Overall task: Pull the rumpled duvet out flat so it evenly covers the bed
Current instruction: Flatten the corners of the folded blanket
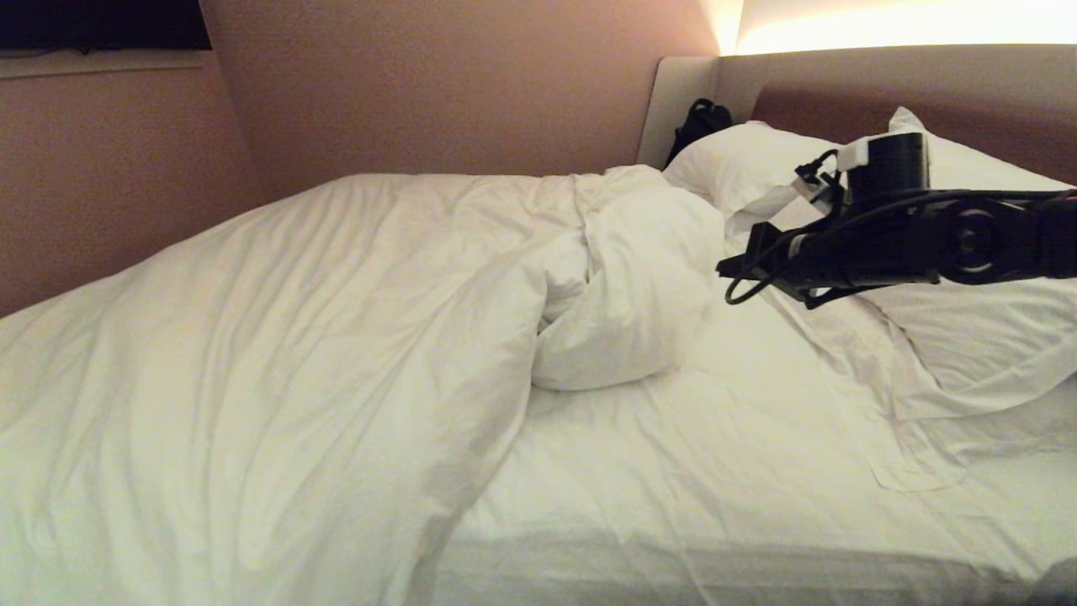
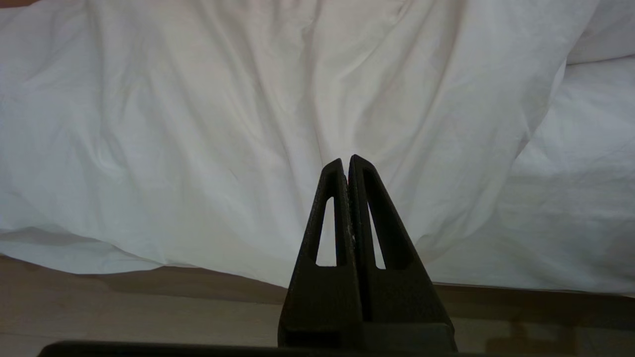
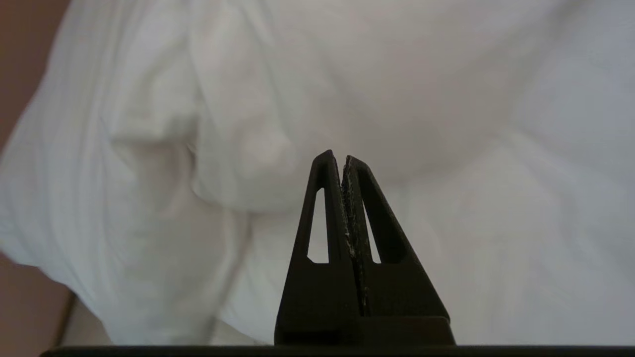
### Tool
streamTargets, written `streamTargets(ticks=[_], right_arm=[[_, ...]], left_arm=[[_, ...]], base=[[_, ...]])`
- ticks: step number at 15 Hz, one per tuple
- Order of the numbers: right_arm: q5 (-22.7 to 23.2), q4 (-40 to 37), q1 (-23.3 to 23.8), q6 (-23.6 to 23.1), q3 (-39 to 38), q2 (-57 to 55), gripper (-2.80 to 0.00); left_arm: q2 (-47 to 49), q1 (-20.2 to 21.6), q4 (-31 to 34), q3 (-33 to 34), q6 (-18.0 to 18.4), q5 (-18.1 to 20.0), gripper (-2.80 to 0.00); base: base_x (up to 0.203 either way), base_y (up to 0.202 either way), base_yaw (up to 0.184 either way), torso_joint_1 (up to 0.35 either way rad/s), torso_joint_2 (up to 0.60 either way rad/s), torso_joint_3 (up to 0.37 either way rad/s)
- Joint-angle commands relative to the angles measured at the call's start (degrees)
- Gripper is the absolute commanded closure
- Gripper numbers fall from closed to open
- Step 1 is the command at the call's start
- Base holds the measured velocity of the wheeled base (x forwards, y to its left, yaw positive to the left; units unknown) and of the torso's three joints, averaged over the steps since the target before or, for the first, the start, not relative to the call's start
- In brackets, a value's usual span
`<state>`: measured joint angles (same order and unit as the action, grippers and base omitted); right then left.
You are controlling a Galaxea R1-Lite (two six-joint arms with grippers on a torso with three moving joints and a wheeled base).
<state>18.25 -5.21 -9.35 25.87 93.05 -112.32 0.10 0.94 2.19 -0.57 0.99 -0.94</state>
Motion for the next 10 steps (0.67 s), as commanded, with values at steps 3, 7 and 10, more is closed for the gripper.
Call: streamTargets(ticks=[3, 7, 10], right_arm=[[-0.1, -6.2, -2.6, 2.2, 13.1, -11.2, 0.00], [-2.6, -7.1, -7.5, -0.2, 17.7, -16.9, -2.80], [-5.9, -6.5, -10.1, -0.8, 17.7, -16.8, -2.80]], left_arm=[[0.0, 0.0, 0.0, 0.0, 0.0, 0.0, 0.00], [0.0, 0.0, 0.0, 0.0, 0.0, 0.0, 0.00], [0.0, 0.0, 0.0, 0.0, 0.0, 0.0, 0.00]], base=[[0.000, 0.000, 0.000, 0.000, 0.00, 0.000], [0.000, 0.000, 0.000, 0.000, 0.00, 0.000], [0.000, 0.000, 0.000, 0.000, 0.00, 0.000]])
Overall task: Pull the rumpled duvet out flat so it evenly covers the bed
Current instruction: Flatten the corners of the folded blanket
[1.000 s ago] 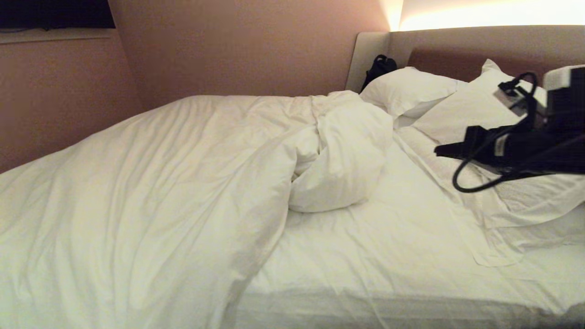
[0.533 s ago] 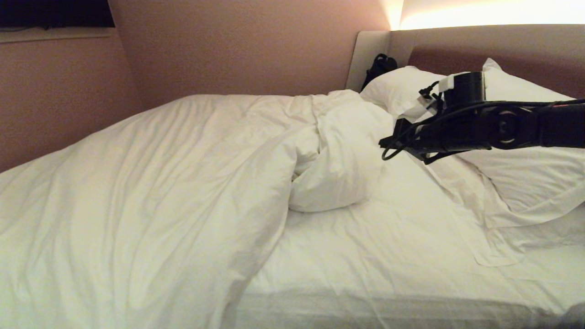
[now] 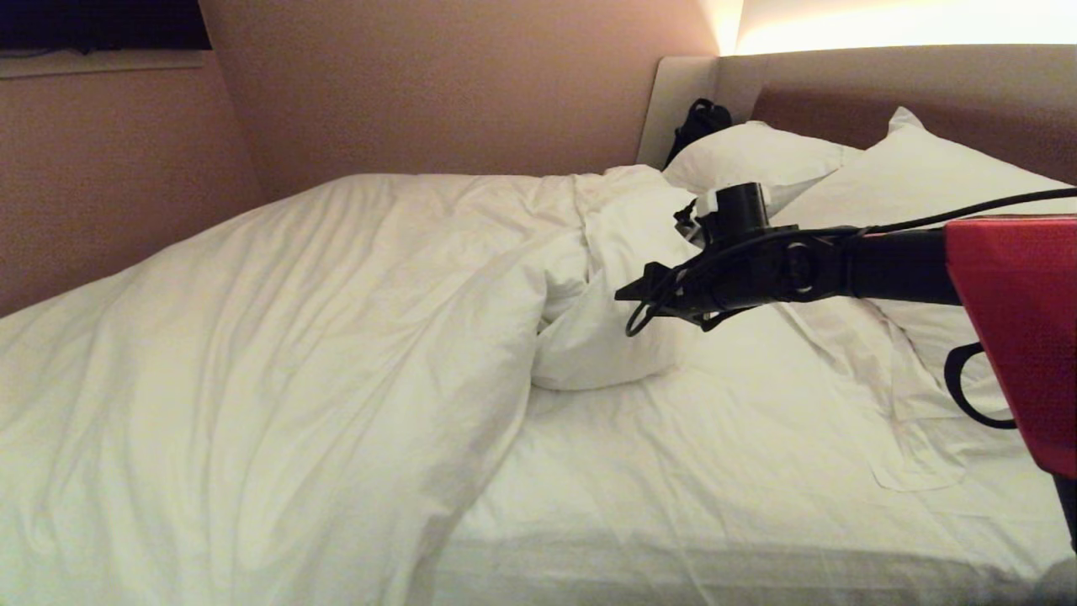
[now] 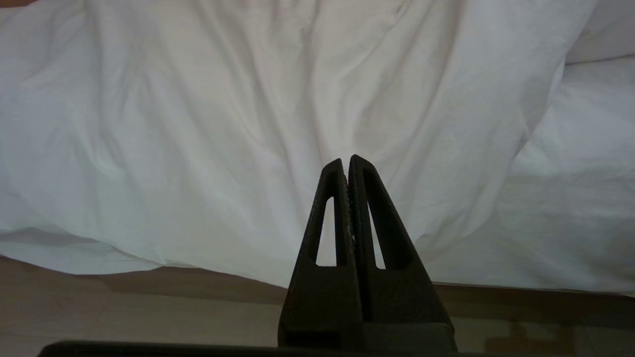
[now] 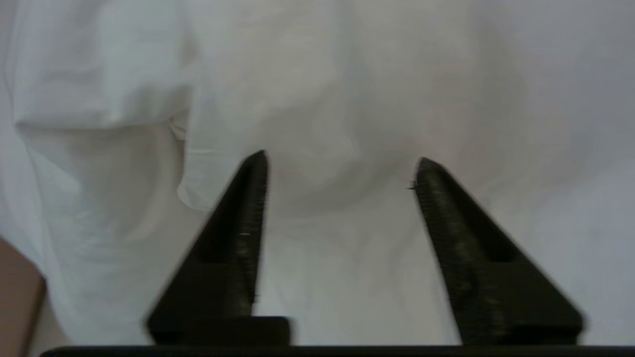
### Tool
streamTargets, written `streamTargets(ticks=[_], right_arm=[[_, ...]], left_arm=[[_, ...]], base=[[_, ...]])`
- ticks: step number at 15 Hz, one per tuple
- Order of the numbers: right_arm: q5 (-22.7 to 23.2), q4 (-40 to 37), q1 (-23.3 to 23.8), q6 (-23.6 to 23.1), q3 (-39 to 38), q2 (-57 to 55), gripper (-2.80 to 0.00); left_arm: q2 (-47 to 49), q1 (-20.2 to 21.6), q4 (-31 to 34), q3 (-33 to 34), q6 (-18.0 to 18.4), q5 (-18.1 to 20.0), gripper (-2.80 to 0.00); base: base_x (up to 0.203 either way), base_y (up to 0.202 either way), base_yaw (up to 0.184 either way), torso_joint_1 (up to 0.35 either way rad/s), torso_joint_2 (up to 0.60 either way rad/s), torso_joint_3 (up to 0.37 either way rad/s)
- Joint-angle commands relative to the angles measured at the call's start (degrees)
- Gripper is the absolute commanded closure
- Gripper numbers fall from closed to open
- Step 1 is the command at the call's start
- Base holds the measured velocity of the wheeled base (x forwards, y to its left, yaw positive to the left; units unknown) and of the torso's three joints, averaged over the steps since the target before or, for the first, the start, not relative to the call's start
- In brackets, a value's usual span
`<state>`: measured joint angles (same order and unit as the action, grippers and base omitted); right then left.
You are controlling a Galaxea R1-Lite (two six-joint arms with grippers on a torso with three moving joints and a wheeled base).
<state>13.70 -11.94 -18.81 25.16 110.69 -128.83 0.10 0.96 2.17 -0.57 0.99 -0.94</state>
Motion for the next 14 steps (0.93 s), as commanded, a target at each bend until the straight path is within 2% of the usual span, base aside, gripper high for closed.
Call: streamTargets(ticks=[1, 8, 14], right_arm=[[-1.3, 1.6, -1.0, -0.1, 0.1, -0.2, -2.80], [-1.3, 8.1, -2.5, -3.6, 0.1, -2.9, -2.80], [-2.3, 14.7, -3.7, -8.2, 0.1, -11.2, -2.80]], left_arm=[[0.0, 0.0, 0.0, 0.0, 0.0, 0.0, 0.00], [0.0, 0.0, 0.0, 0.0, 0.1, 0.0, 0.00], [0.0, 0.0, 0.0, 0.0, 0.0, 0.0, 0.00]], base=[[0.000, 0.000, 0.000, 0.000, 0.00, 0.000], [0.000, 0.000, 0.000, 0.000, 0.00, 0.000], [0.000, 0.000, 0.000, 0.000, 0.00, 0.000]])
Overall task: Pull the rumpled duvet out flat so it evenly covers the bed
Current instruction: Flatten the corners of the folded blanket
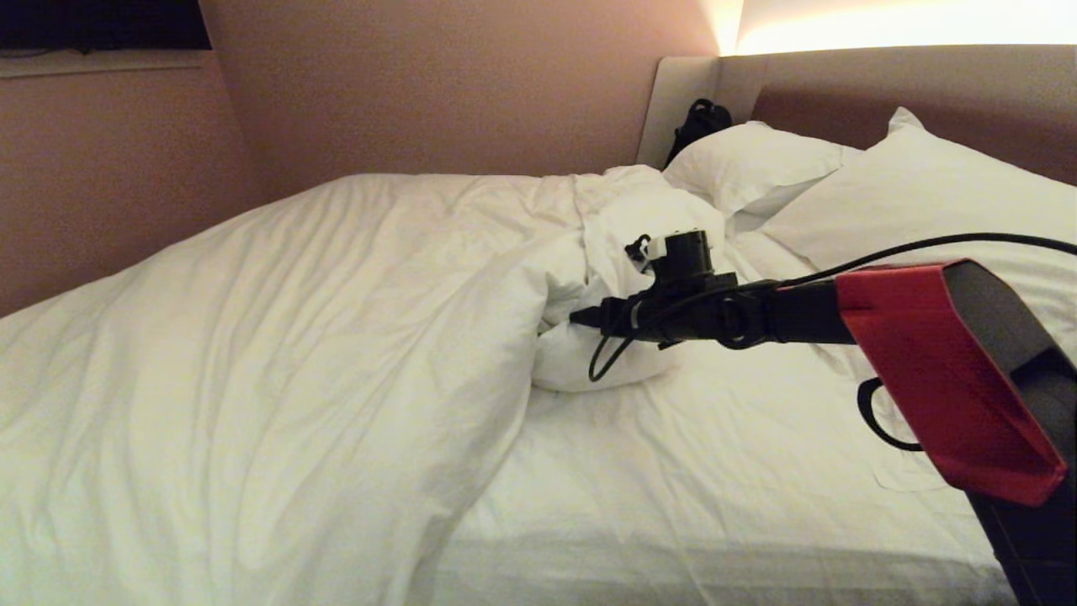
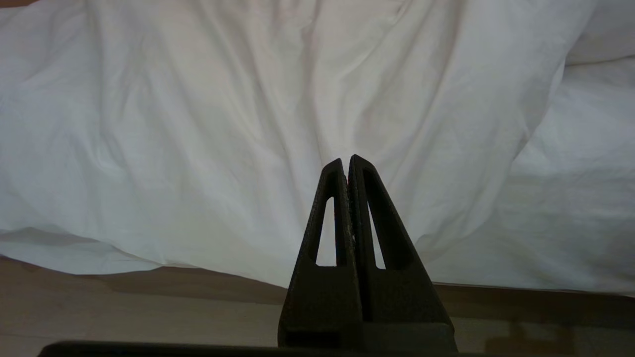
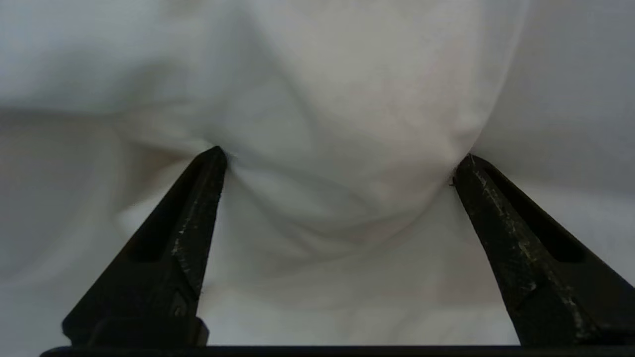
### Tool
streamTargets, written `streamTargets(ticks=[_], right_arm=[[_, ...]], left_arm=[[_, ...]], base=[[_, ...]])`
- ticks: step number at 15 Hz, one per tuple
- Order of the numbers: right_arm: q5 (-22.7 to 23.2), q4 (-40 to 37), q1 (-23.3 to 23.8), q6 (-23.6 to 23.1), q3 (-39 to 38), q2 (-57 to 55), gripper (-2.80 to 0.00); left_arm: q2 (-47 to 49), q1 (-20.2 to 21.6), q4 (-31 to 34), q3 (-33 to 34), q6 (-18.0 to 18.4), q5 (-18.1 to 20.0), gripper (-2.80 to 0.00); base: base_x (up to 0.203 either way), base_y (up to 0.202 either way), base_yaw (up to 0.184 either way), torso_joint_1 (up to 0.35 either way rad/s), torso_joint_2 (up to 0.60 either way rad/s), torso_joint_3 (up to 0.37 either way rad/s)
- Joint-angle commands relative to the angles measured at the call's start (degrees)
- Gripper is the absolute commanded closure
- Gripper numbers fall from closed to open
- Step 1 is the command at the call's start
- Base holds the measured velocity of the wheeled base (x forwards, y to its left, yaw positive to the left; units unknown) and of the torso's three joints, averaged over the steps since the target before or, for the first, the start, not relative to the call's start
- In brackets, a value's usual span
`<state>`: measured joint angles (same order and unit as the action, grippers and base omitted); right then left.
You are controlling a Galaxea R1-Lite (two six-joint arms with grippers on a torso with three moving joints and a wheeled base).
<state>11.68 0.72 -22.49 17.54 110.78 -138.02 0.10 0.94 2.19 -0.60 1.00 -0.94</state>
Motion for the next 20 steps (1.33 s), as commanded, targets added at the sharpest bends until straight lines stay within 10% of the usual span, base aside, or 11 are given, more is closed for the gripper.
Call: streamTargets(ticks=[1, 3, 4, 20], right_arm=[[-1.2, 2.9, 0.0, -0.6, 0.0, -2.7, -2.80], [-1.3, 3.9, 0.3, -0.7, 0.0, -3.0, -2.80], [-1.3, 4.0, 0.5, -0.6, 0.0, -3.0, 0.00], [-1.9, 3.3, 2.8, 1.7, -7.5, 8.4, 0.00]], left_arm=[[0.0, 0.0, 0.0, 0.0, 0.0, 0.0, 0.00], [0.0, 0.0, 0.0, 0.1, 0.0, 0.0, 0.00], [0.0, 0.0, 0.0, 0.1, 0.0, 0.0, 0.00], [0.0, 0.0, 0.0, 0.0, 0.0, 0.0, 0.00]], base=[[0.000, 0.000, 0.000, 0.000, 0.00, 0.000], [0.000, 0.000, 0.000, 0.000, 0.00, 0.000], [0.000, 0.000, 0.000, 0.000, 0.00, 0.000], [0.000, 0.000, 0.000, 0.000, 0.00, 0.000]])
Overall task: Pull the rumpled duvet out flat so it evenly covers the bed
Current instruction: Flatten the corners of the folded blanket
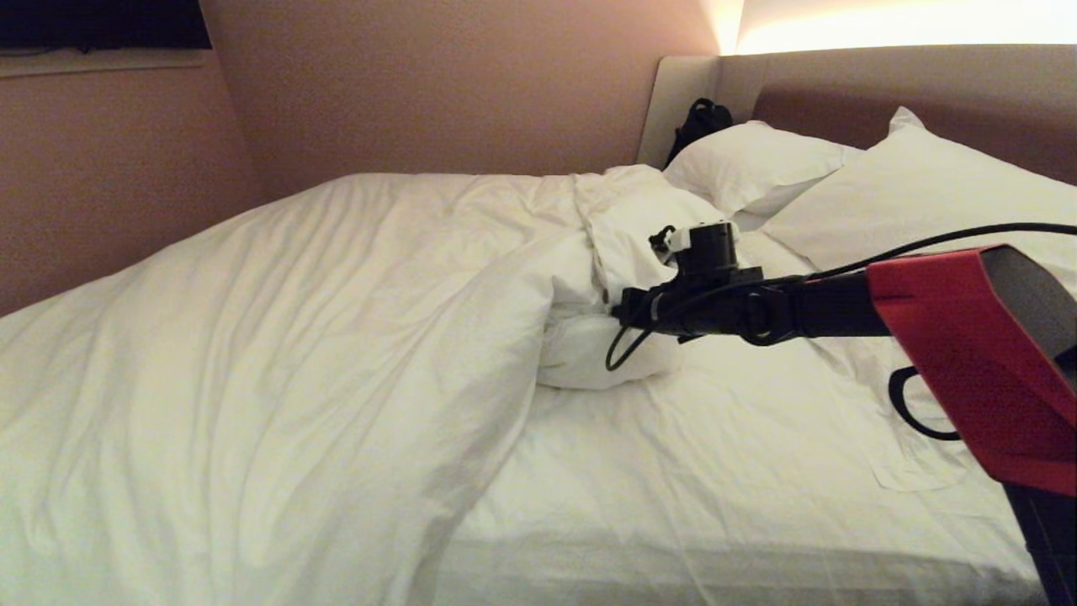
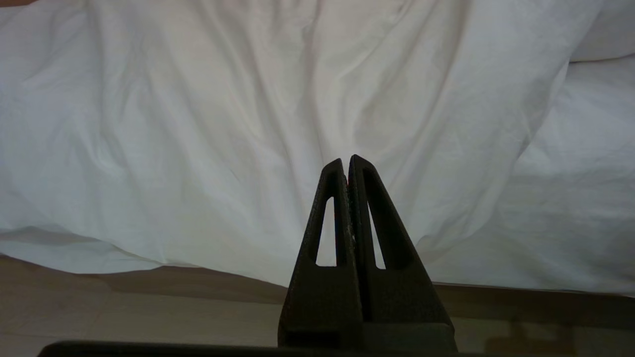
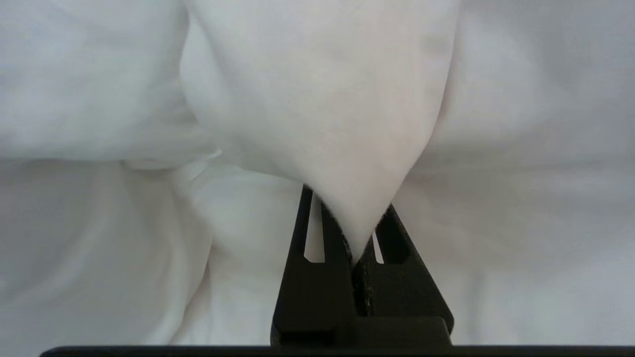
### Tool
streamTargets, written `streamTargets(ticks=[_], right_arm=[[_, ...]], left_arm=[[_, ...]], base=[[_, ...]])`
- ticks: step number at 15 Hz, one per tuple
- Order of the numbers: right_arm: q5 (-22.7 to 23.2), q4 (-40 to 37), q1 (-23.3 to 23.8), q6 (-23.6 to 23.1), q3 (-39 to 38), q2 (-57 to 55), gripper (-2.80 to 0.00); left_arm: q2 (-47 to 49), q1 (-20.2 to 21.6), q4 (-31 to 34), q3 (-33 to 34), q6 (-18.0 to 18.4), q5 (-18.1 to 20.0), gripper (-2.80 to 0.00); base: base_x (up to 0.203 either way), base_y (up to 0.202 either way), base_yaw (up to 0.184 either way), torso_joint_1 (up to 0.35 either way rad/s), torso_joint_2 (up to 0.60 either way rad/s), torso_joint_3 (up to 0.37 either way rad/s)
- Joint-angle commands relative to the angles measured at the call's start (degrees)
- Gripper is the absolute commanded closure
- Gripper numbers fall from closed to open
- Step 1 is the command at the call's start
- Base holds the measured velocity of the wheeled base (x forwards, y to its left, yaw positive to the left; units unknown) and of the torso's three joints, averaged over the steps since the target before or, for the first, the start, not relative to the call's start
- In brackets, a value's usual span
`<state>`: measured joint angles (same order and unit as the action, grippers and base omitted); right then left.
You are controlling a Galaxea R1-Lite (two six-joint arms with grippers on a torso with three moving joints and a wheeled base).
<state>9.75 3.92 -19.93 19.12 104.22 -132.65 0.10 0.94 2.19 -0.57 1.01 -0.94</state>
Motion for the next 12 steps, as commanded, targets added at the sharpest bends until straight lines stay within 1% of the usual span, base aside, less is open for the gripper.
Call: streamTargets(ticks=[1, 3, 5, 8, 12], right_arm=[[-0.6, 0.1, 0.7, 0.1, -3.6, 6.1, 0.00], [-1.6, 0.3, 2.1, -0.1, -10.7, 12.1, 0.00], [-1.9, 0.6, 4.5, -0.4, -16.3, 17.9, 0.00], [-1.9, 0.4, 10.1, -0.5, -20.1, 24.7, 0.00], [-1.5, 0.2, 15.1, -1.0, -25.3, 33.4, 0.00]], left_arm=[[0.0, 0.0, 0.0, 0.0, 0.0, 0.0, 0.00], [0.0, 0.0, 0.0, 0.0, 0.0, 0.0, 0.00], [0.0, 0.0, 0.0, 0.0, 0.0, 0.0, 0.00], [0.0, 0.0, 0.0, 0.0, 0.0, 0.0, 0.00], [0.0, 0.0, 0.0, 0.0, 0.0, 0.0, 0.00]], base=[[0.000, 0.000, 0.000, 0.000, 0.00, 0.000], [0.000, 0.000, 0.000, 0.000, 0.00, 0.000], [0.000, 0.000, 0.000, 0.000, 0.00, 0.000], [0.000, 0.000, 0.000, 0.000, 0.00, 0.000], [0.000, 0.000, 0.000, 0.000, 0.00, 0.000]])
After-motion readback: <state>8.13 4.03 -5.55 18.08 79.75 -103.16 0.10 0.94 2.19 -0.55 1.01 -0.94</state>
